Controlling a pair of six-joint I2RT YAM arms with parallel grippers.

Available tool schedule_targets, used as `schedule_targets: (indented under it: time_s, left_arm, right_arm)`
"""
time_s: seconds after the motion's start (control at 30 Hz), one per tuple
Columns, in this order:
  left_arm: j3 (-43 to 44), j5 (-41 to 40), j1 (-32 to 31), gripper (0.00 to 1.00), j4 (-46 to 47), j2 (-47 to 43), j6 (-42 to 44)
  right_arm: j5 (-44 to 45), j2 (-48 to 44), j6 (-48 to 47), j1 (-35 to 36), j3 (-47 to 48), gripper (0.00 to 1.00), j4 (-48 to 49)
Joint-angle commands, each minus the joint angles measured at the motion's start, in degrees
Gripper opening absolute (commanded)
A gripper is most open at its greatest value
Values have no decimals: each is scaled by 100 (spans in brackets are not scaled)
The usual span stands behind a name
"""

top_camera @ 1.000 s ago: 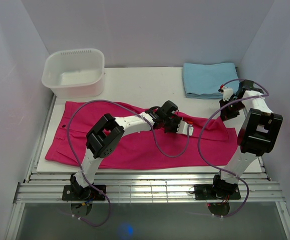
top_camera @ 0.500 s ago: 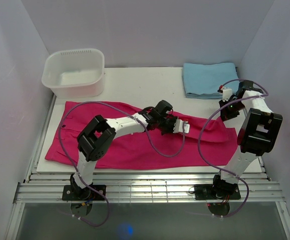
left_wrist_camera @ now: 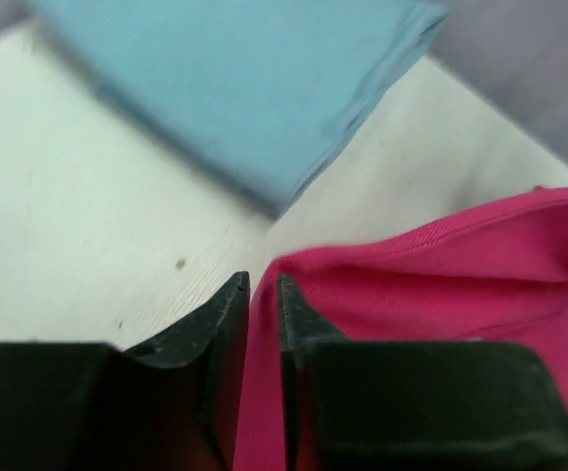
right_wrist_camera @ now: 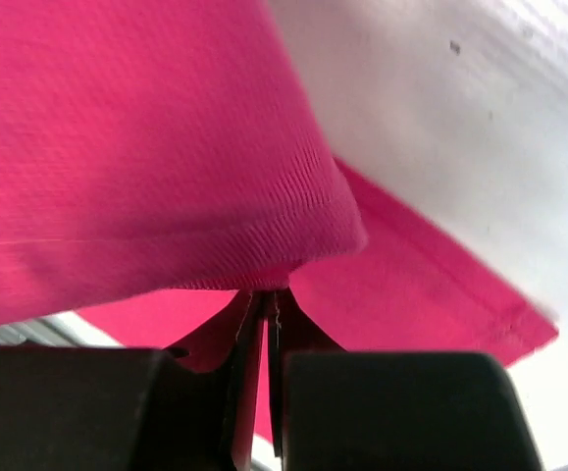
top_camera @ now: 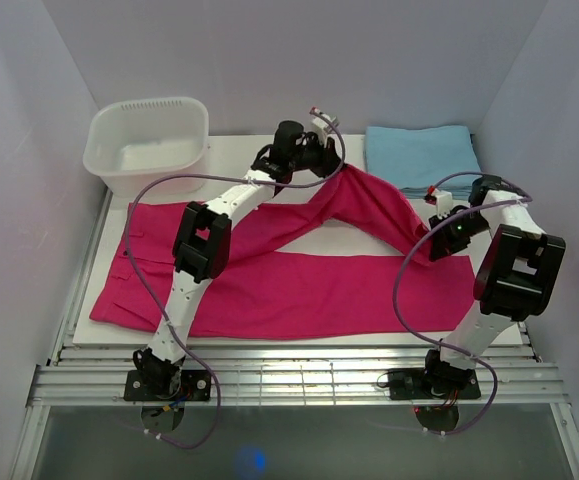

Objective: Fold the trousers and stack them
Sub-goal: Flatten the trousers out

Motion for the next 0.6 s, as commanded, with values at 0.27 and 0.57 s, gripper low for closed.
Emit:
schedule_targets:
  time_s: [0.27,0.57]
  left_arm:
    - [-859,-634,659,56,-1773,-1634,26]
    - [-3635,-881,3064,54,-3270,-4177,920]
  right_arm:
    - [-331,196,-330,-760,1145,8,-1618]
    - [43,856,127,-1068,2746,8,-1472]
